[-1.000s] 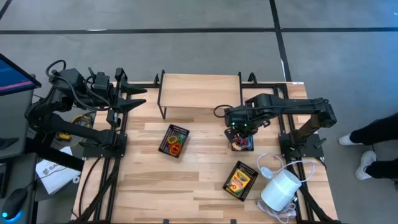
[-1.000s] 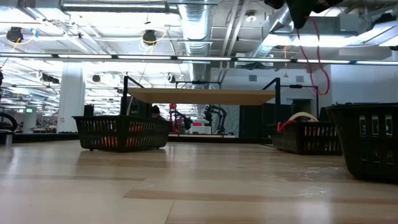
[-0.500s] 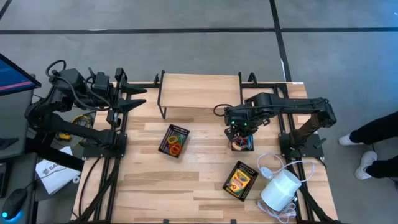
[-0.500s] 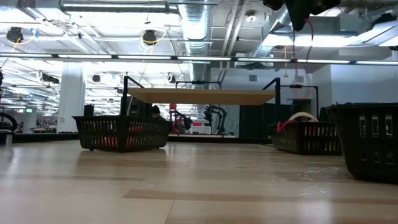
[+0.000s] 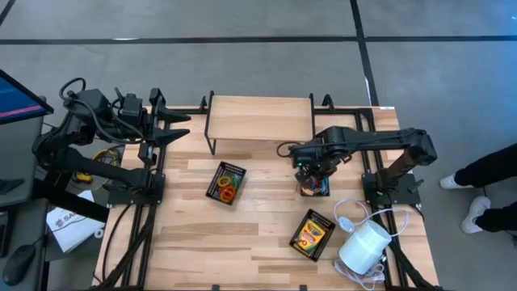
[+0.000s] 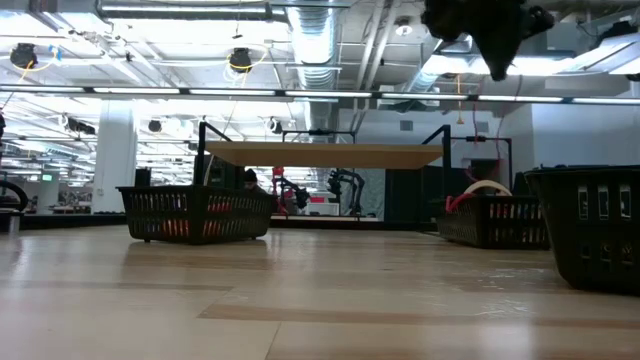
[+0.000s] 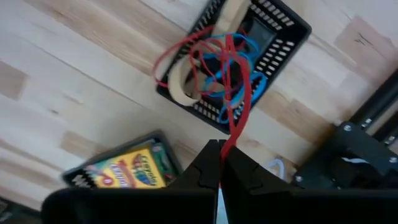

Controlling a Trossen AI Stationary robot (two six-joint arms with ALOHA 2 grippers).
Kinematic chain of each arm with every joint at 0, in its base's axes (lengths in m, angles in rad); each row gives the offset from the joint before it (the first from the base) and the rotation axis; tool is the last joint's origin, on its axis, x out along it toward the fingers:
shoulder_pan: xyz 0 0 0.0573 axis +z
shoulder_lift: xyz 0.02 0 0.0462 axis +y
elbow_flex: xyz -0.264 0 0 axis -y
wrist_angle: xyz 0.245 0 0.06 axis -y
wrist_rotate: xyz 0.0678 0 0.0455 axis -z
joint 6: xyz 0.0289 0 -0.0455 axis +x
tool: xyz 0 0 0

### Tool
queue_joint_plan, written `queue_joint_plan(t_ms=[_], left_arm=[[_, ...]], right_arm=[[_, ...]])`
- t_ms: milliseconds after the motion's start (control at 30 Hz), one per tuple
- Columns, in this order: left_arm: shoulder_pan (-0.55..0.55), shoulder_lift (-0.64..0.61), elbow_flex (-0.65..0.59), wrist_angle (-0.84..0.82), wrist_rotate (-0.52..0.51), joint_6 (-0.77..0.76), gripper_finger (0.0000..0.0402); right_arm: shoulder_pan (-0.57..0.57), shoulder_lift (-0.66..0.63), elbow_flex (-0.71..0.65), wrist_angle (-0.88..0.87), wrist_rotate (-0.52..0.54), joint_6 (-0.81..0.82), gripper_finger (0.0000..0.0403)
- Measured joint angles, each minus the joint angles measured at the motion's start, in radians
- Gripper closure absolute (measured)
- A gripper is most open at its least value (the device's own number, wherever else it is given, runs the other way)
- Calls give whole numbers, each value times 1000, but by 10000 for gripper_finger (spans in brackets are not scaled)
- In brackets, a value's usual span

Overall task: Pick & Place Office Desk Supplies
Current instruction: Put the red rubber band into the top right black bin

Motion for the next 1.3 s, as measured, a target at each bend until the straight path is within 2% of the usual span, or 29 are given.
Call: queue_joint_plan(t_ms=[433, 967, 1300], left_arm=[[0, 0, 0, 0, -5, 0, 248], [0, 0, 0, 0, -3, -1, 248], [0, 0, 0, 0, -2, -8, 248]], right_arm=[[0, 0, -121, 9, -1, -49, 403], [0, 0, -257, 163, -1, -101, 403], [-2, 0, -367, 321, -9, -115, 403]])
